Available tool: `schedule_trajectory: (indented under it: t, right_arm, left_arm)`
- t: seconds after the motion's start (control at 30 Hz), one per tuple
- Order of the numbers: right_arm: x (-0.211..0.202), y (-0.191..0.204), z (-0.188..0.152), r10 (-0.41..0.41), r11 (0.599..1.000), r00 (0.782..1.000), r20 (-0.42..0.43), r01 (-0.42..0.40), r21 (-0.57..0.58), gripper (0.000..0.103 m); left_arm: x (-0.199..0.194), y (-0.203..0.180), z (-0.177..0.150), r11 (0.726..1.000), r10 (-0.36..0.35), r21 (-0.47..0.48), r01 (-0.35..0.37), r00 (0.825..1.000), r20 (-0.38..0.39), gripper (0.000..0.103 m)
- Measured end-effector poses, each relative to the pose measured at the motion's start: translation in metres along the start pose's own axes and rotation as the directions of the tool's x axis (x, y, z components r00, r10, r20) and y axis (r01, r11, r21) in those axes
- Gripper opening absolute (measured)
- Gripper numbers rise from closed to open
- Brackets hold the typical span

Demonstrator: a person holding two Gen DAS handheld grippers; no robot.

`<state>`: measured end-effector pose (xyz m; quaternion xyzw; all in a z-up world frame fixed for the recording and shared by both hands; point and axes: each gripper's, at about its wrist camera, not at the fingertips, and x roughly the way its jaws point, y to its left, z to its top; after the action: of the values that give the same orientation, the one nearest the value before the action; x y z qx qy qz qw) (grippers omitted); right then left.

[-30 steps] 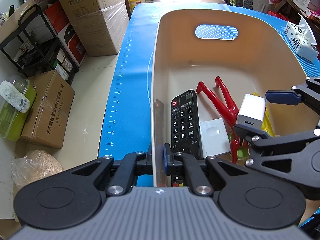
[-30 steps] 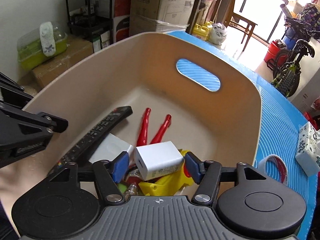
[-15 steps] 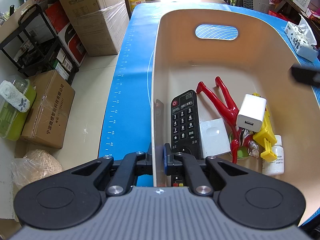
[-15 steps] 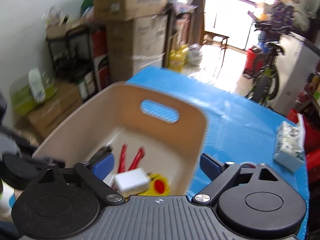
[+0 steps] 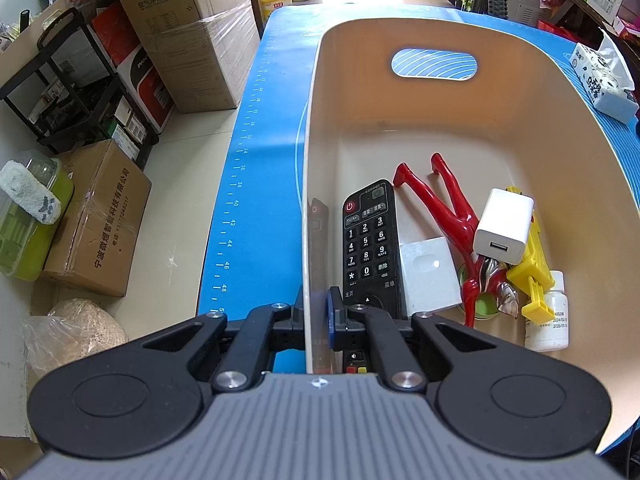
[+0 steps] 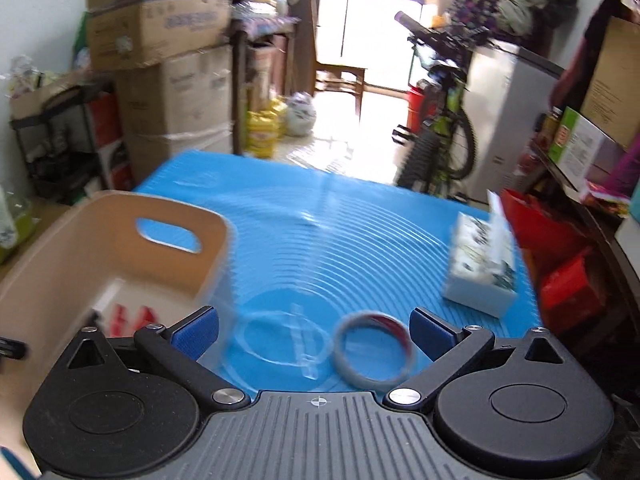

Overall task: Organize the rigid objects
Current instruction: 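Grasp the clear tape roll by its edge with the right tool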

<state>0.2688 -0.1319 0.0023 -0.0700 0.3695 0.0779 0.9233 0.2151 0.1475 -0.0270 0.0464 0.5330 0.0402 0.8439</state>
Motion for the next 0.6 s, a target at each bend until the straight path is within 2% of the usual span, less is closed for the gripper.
schedule_trajectory:
  t: [0.1,0.33,0.6]
  right_arm:
    - [0.018,-0.019,-0.010,-0.051,0.999,0.998,-0.033,0.051,0.012,0.101]
    - [0.058,-0.048,-0.023,-0.069,0.996,0.993,-0.095,0.073,0.041,0.097]
    - [0.088,-0.033,-0.022,0.008,1.000,0.995,-0.095,-0.008,0.004,0.093]
  left_arm:
    - [0.000,0.000,0.000,1.000,0.004,0.003,-0.004,1.000,-0.001,0.010]
    - [0.000,0.000,0.000,1.000,0.006,0.005,-0.006,1.000,-0.002,0.010]
    - [0.001,-0.004,0.001,1.000,0.012,0.006,-0.012,1.000,-0.004,0.010]
